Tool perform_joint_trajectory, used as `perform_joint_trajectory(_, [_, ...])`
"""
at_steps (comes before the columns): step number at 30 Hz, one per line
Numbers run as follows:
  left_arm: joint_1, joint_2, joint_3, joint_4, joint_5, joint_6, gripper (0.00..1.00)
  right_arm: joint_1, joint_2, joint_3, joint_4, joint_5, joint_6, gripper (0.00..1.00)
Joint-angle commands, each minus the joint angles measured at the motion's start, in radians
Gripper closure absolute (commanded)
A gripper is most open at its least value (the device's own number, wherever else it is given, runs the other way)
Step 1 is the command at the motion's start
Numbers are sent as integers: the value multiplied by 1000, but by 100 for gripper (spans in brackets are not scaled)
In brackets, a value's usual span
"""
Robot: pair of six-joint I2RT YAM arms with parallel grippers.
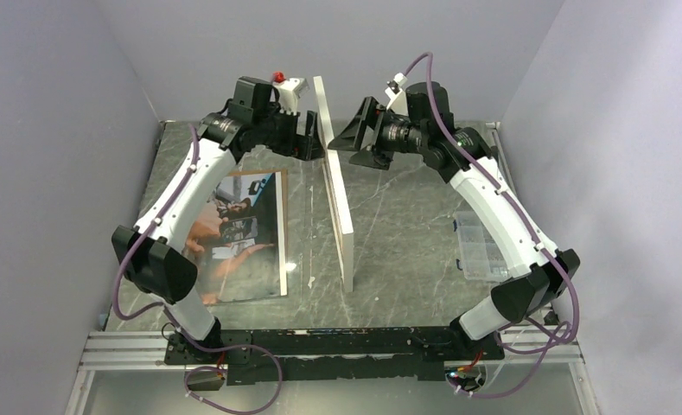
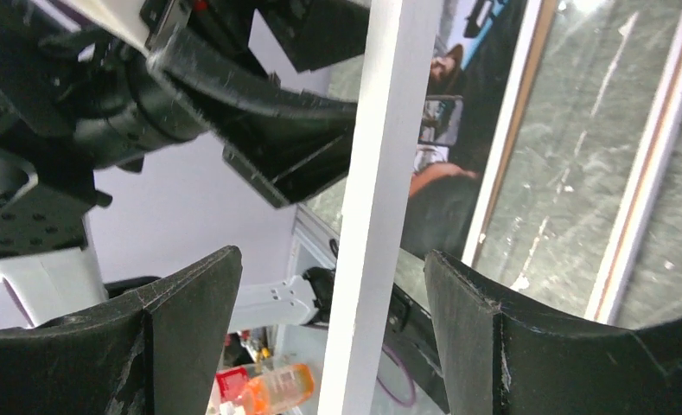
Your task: Put the photo into the frame
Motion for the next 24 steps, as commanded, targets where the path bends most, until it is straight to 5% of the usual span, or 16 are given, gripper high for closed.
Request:
perform_joint_trajectory(1, [-23,53,63,33,-5,-11,7,-1,-7,97,-203,51,-147,18])
perform_joint_trajectory(17, [-41,103,83,59,-57,15,6,-1,84,270,-413,178,-293,17])
perform_joint_trajectory(24, [-66,186,208,23,-53,0,6,2,84,275,-393,167,-291,15])
